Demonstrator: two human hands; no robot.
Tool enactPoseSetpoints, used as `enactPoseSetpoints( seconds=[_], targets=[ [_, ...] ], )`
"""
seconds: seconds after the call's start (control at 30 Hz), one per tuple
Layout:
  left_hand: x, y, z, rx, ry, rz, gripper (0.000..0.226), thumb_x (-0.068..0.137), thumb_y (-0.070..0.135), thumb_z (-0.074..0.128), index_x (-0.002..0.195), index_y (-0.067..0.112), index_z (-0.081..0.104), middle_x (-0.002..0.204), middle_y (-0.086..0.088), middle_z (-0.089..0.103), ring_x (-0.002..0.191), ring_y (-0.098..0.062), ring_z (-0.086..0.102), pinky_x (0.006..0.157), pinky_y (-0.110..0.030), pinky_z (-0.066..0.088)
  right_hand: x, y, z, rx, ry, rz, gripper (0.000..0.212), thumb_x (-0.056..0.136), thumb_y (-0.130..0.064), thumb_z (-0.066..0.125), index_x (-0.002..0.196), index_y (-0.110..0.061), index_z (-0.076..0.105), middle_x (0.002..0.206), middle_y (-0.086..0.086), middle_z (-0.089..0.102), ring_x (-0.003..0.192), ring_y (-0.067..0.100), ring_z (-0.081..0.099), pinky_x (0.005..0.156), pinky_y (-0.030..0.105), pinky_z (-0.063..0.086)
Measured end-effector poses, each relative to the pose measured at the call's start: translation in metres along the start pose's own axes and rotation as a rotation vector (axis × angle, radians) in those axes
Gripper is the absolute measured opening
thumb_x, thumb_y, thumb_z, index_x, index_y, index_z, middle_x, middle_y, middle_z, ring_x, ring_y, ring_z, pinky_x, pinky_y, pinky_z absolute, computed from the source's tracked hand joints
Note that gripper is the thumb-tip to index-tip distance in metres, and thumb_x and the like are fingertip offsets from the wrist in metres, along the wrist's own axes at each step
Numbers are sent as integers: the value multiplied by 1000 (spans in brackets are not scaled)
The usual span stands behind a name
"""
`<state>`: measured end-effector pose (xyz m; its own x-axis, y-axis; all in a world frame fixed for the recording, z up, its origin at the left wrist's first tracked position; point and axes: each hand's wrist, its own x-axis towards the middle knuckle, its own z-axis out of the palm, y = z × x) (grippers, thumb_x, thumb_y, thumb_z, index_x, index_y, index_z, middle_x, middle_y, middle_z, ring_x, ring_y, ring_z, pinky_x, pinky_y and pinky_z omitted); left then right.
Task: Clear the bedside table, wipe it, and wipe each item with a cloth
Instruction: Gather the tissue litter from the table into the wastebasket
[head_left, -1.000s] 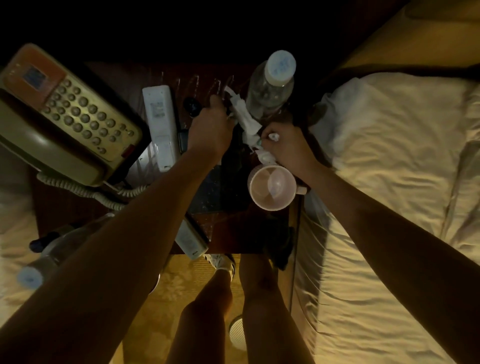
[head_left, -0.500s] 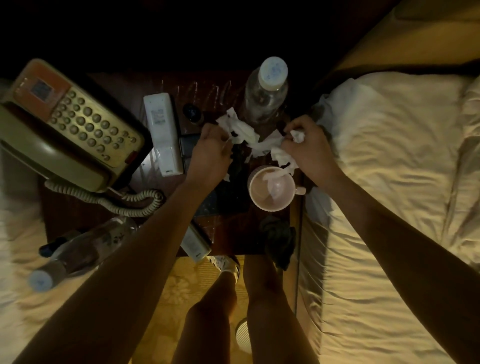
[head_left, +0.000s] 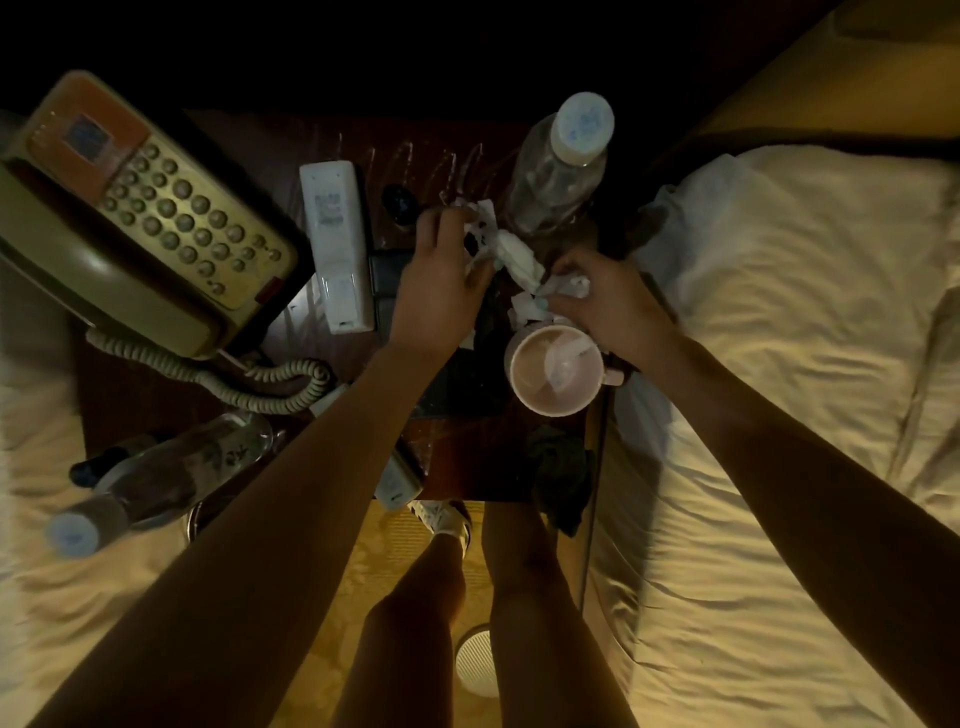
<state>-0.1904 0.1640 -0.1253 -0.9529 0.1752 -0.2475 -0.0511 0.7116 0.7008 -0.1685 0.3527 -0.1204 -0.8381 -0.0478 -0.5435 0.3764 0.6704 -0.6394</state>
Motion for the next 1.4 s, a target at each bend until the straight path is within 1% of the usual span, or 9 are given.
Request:
enactPoseSetpoints(
  seconds=[0.1,0.23,0.47,0.73,0.87,0.97,1.1,1.27,1.4],
  targets=[
    [13,-1,5,38,-42,-90,51,92,22,65,135,4,43,140,-19,42,116,-35,52,88,-42,48,1,5,1,-92,-3,-2,25,88,-14,65,111,-6,57,96,9,62,85,14,55,67,23,39],
    [14,-8,5,108,-9,-28,22,94,14,57,112,2,58,120,-21,52,94,-37,58,75,-50,52,-1,9,3,-107,17,-4,11,90,-12,61,96,-2,61,86,12,64,79,20,59,58,17,36],
    [-6,-16,-1,-16,-6,34,18,94,0,46,111,-4,51,106,-21,58,89,-32,59,73,-47,50,-5,9,-15,96,164,98,5,89,-12,60,92,-12,55,76,1,54,58,-6,51,47,7,34],
    [-18,-14,-9,-107,77,-80,29,99,18,53,123,2,51,102,-17,67,89,-27,64,74,-35,51,-13,-6,-27,231,272,34,24,95,-6,45,109,-6,64,96,1,61,71,-9,55,67,1,39],
    [-5,-6,-8,-55,-91,-47,45,96,31,58,136,16,48,114,-13,67,101,-27,63,82,-36,52,-13,-9,-20,280,252,72,20,97,-8,44,105,-12,61,88,-6,59,72,-19,53,67,2,39],
    [4,-4,-2,155,-165,13,37,91,37,64,124,20,60,110,-11,68,101,-30,63,80,-38,52,-14,-12,-16,293,249,86,13,97,-12,47,89,-15,56,70,-9,52,57,-12,49,56,8,36],
    [-1,-3,5,256,-106,62,20,93,28,59,104,12,64,98,-13,66,89,-33,63,67,-37,44,-13,-14,-15,331,259,96,31,95,-23,57,67,-14,45,58,-8,41,51,-4,42,53,9,33],
    [-13,-3,2,-63,-18,-132,20,97,17,53,98,-3,55,82,-16,61,71,-24,56,59,-34,41,-13,-21,-18,403,309,125,33,91,-20,62,64,-13,44,54,-6,39,48,-1,38,53,16,34],
    [-29,-8,-14,-239,123,-287,20,95,19,56,82,5,50,71,-6,52,64,-7,48,59,-25,38,-19,-35,-22,431,398,89,31,90,-13,62,64,-9,44,53,-4,40,46,-1,40,54,13,36]
  ],
)
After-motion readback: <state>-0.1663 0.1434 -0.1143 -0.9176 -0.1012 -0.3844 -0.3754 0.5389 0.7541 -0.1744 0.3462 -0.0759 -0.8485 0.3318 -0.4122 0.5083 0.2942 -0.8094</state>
